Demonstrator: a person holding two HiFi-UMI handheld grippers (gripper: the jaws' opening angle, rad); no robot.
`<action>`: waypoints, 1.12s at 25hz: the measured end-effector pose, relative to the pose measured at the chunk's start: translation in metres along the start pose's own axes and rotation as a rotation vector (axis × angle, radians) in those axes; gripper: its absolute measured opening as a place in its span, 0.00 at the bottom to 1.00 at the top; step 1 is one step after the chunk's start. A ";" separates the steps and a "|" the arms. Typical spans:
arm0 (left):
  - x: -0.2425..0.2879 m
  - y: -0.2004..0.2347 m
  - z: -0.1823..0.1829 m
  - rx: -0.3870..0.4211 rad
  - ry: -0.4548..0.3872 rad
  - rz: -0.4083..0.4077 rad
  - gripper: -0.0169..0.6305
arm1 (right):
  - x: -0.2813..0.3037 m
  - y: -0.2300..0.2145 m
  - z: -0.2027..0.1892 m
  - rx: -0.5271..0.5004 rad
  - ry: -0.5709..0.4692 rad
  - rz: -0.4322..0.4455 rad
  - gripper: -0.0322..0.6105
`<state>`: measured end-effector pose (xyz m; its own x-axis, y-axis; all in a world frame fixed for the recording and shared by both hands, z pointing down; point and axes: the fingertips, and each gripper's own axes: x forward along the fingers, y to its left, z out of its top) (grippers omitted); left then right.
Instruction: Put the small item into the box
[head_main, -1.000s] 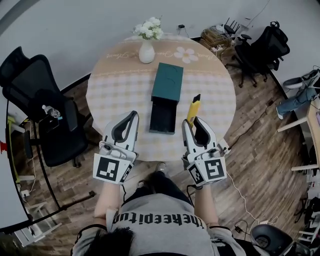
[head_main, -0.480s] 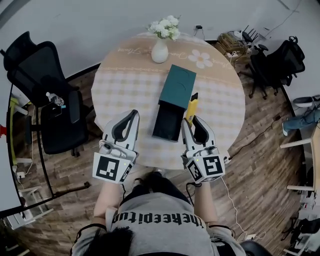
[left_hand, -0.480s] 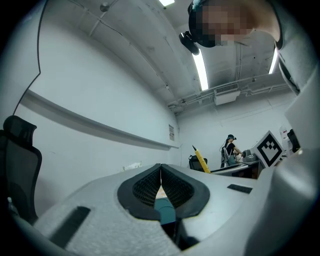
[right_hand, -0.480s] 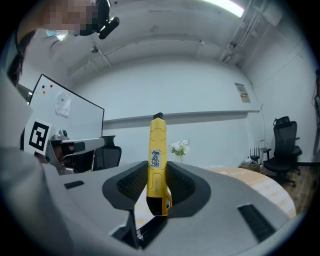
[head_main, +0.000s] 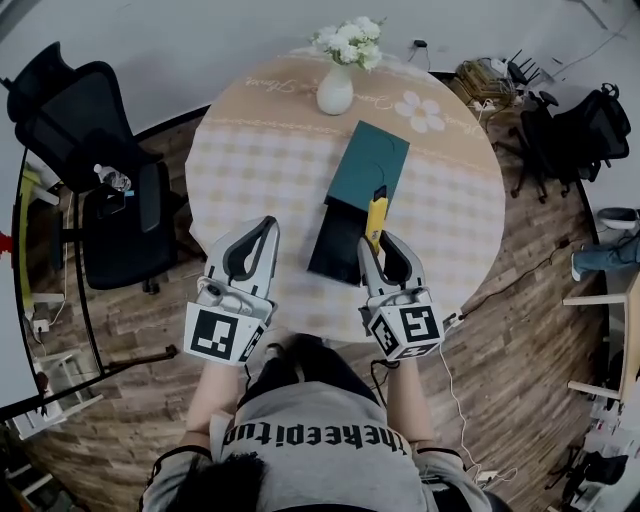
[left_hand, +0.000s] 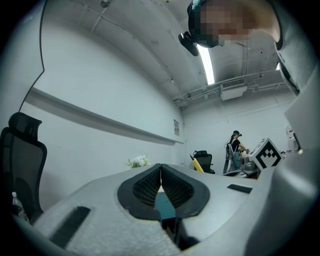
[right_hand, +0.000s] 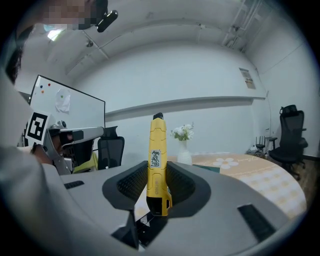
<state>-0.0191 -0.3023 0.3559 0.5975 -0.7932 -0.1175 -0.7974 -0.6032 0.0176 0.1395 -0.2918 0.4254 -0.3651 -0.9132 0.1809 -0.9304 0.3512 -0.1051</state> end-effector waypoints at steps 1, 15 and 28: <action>0.001 0.001 -0.002 -0.001 0.005 0.001 0.05 | 0.002 -0.001 -0.005 0.004 0.012 0.001 0.24; 0.007 0.002 -0.024 -0.012 0.063 0.002 0.05 | 0.015 -0.012 -0.071 0.088 0.157 0.002 0.24; 0.005 0.009 -0.030 -0.016 0.078 0.025 0.05 | 0.028 -0.018 -0.120 0.137 0.329 -0.020 0.24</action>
<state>-0.0207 -0.3135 0.3850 0.5828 -0.8117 -0.0390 -0.8110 -0.5840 0.0353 0.1424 -0.2988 0.5495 -0.3583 -0.7966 0.4868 -0.9327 0.2824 -0.2243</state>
